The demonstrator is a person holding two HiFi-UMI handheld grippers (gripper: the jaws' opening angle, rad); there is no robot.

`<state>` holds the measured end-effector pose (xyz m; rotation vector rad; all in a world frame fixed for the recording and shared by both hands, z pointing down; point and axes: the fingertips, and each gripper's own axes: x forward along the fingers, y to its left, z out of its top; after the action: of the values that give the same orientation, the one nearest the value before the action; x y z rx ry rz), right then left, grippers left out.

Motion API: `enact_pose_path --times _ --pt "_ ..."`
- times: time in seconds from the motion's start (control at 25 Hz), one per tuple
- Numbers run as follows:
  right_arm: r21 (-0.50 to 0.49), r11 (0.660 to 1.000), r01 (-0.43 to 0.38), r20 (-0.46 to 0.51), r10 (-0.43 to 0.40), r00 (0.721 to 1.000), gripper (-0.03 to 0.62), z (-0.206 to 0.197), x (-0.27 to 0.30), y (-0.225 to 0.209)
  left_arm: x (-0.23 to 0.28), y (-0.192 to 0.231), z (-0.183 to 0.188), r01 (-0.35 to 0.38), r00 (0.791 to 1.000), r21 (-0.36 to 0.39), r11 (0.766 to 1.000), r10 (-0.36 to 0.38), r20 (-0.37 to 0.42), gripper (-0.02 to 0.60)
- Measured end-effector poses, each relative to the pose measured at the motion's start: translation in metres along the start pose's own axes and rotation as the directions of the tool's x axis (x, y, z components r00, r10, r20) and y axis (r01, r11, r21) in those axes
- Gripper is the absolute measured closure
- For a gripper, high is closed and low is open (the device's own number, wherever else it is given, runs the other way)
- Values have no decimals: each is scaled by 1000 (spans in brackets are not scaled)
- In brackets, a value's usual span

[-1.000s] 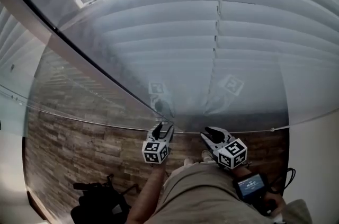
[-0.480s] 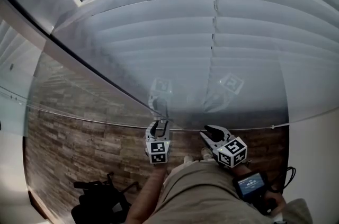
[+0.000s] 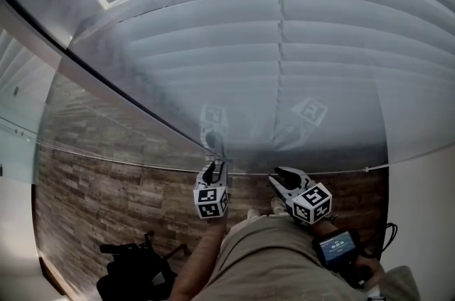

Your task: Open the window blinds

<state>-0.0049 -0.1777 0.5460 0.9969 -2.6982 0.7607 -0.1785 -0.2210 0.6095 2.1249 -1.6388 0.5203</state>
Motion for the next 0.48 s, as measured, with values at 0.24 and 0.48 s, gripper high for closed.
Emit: enact_pose_path --times 0.24,0.48 --pt "-1 1000 3 2 -3 1000 474 -3 -1 1 0 2 -4 46 999 -168 985 -45 15 446" --pt "-9 1000 0 1 0 1000 474 -4 -1 4 -2 4 -6 88 996 -262 961 -82 36 446"
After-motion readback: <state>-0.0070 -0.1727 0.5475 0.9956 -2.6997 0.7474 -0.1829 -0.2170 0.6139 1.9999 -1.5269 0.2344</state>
